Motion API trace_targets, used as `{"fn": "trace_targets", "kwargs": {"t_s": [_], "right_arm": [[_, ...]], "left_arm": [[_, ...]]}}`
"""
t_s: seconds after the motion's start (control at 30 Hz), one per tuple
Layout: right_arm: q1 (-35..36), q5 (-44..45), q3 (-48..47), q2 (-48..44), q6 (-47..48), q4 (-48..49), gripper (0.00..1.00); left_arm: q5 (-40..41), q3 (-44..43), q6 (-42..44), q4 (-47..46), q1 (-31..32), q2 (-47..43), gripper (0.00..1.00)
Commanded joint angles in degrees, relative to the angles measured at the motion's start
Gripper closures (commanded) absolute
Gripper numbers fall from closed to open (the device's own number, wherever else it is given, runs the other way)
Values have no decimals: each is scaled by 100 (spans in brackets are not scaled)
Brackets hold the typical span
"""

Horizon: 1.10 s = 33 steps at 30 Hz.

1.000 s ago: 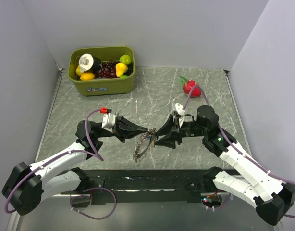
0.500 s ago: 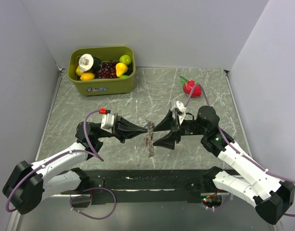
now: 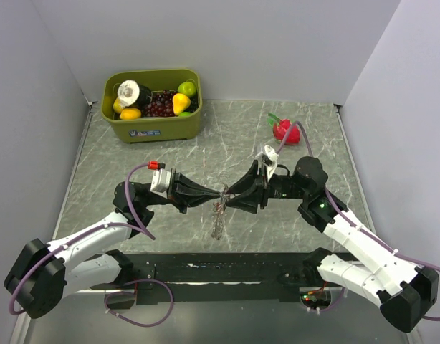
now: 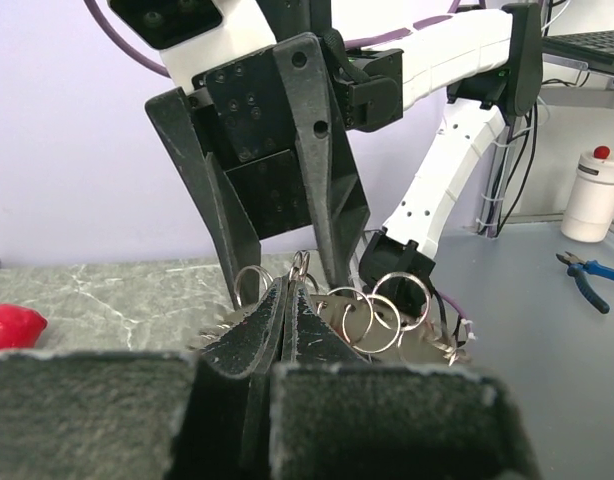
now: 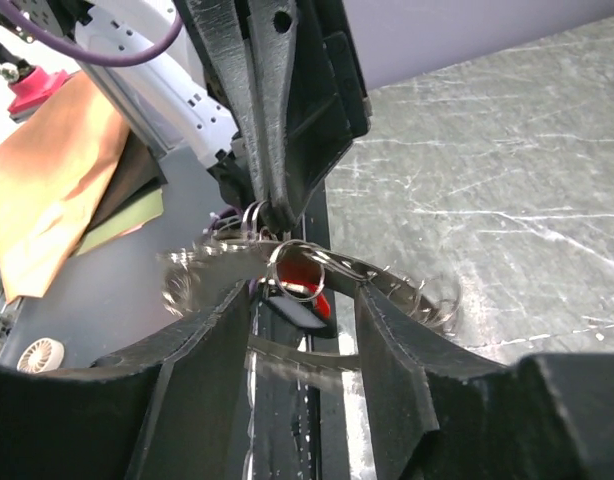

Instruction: Put the keys on the keyring

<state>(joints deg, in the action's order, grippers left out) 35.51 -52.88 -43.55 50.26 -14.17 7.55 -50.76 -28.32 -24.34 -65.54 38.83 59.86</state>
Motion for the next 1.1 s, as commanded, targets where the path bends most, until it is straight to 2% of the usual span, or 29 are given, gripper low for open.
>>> {"fn": "trace_targets", "kwargs": {"t_s": [0.0, 0.03, 0.13, 0.17, 0.27, 0.37, 0.93, 1.07], "right_arm": [[35, 164, -75, 63, -173, 378, 50], [44, 138, -101, 89, -165, 353, 51], [35, -20, -241, 264, -103, 195, 67], [44, -20, -285, 326, -103, 168, 75], [44, -82, -286, 388, -147, 212, 93], [44, -161, -294, 440, -147, 194, 100], [44, -398, -233, 616, 257, -306, 100], [44, -416, -215, 407, 319, -351, 100]], "left_arm": [[14, -25, -97, -565, 19, -27, 99], [14, -7, -97, -574, 19, -35, 99], [49, 10, -71, -583, 19, -62, 99], [49, 19, -71, -592, 19, -53, 99], [31, 19, -106, -653, 19, -27, 99], [23, 37, -141, -706, 19, -18, 99], [75, 72, -62, -724, 11, -228, 99], [110, 89, 8, -583, 11, -273, 99]]}}
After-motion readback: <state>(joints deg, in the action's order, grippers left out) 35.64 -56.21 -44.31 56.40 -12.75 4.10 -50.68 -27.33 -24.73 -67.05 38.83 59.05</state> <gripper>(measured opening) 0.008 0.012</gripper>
